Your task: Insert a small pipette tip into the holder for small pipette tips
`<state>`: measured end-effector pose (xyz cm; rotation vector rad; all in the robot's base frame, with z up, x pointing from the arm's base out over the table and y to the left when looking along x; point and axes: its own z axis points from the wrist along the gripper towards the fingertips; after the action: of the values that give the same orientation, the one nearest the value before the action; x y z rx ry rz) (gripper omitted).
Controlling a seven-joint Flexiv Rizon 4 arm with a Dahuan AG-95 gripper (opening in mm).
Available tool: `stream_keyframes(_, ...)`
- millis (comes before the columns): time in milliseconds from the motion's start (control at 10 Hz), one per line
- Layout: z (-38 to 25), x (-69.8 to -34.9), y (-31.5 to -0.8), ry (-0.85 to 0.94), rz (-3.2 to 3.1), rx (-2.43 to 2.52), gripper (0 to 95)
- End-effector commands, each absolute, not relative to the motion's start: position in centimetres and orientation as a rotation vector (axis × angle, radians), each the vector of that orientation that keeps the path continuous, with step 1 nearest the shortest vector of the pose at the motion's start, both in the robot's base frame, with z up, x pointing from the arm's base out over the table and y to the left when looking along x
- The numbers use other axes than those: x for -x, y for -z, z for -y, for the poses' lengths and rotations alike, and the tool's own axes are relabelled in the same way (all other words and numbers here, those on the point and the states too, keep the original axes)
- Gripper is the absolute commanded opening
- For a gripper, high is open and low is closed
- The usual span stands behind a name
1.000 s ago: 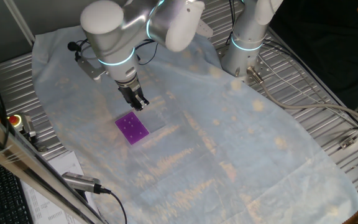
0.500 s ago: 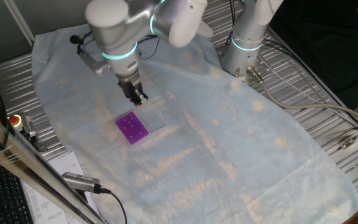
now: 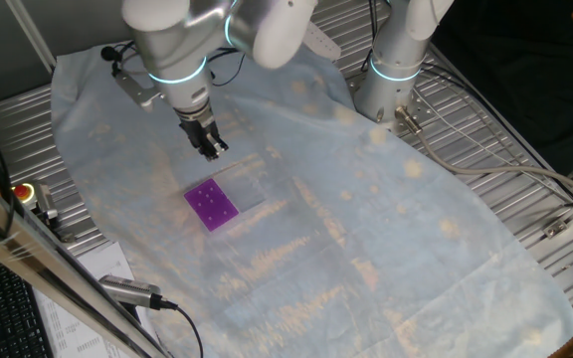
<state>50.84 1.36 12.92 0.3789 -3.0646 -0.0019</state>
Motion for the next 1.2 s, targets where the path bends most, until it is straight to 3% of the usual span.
stream_keyframes(100, -0.49, -50.2, -13.06, 0.001, 3.072, -0.368, 0.0)
stream_keyframes(1200, 0.01, -49.95, -13.08, -0.005, 3.097, -0.299, 0.0)
